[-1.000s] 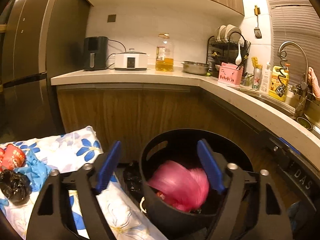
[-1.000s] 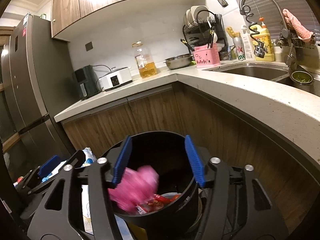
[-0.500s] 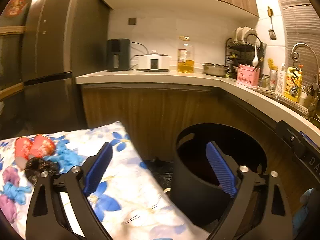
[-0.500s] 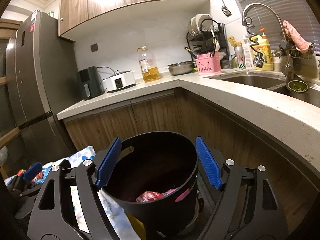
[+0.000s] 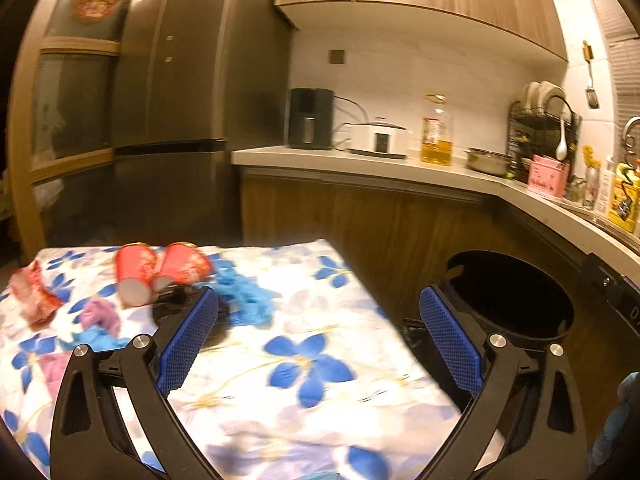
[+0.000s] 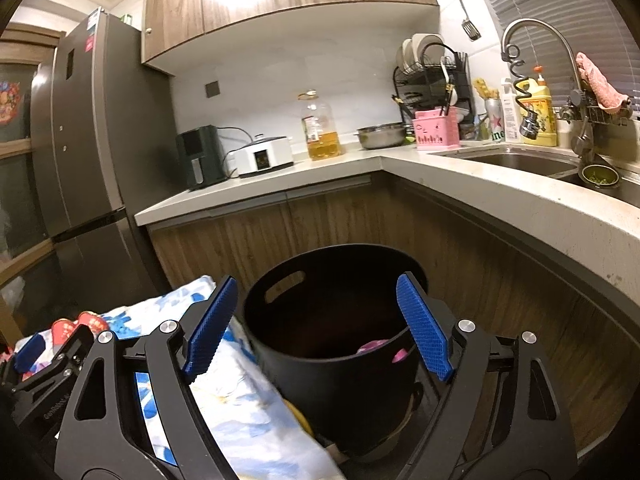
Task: Collect trash
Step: 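Move both open tools back over the trash on the table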
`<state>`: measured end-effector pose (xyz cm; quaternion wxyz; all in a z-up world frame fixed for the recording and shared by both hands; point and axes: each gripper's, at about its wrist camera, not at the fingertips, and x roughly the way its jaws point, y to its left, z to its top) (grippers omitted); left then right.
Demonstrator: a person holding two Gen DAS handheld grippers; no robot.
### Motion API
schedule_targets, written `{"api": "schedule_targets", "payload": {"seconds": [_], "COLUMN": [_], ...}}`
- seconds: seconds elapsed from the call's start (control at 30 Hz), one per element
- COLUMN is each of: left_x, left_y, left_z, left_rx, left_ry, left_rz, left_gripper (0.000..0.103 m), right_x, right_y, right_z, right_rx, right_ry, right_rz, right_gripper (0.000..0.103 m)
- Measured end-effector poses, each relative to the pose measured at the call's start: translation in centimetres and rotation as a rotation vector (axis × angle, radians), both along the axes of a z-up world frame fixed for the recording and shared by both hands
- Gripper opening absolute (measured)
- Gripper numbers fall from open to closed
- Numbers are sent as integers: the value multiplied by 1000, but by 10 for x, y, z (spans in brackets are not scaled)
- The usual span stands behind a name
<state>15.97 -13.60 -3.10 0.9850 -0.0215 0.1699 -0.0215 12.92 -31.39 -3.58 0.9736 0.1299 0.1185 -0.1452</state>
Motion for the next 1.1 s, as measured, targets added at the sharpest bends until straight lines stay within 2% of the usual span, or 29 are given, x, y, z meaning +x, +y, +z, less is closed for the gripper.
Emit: {"api": "schedule_targets", "payload": {"seconds": [0.4,0.73,0.93,1.1], "left_x": [-32,-50,-47,-33], "left_y": [90,166,192,209], "left_z": [-15,-33,-40,-48], "left_rx": [16,-10,-9,-51], "left_ry": [10,59,91,162], "left_rz": [186,335,381,381], "left_gripper": [97,97,97,96], "right_x": [3,16,21,28], "right_y": [81,151,181,201], "right_z": [-10,-19,-22,-22], "right_rx": [-6,-35,-48,-57], "right_ry": [6,31,33,38], "right_rz": [142,275,324,354], "right_gripper": [81,81,81,81]}}
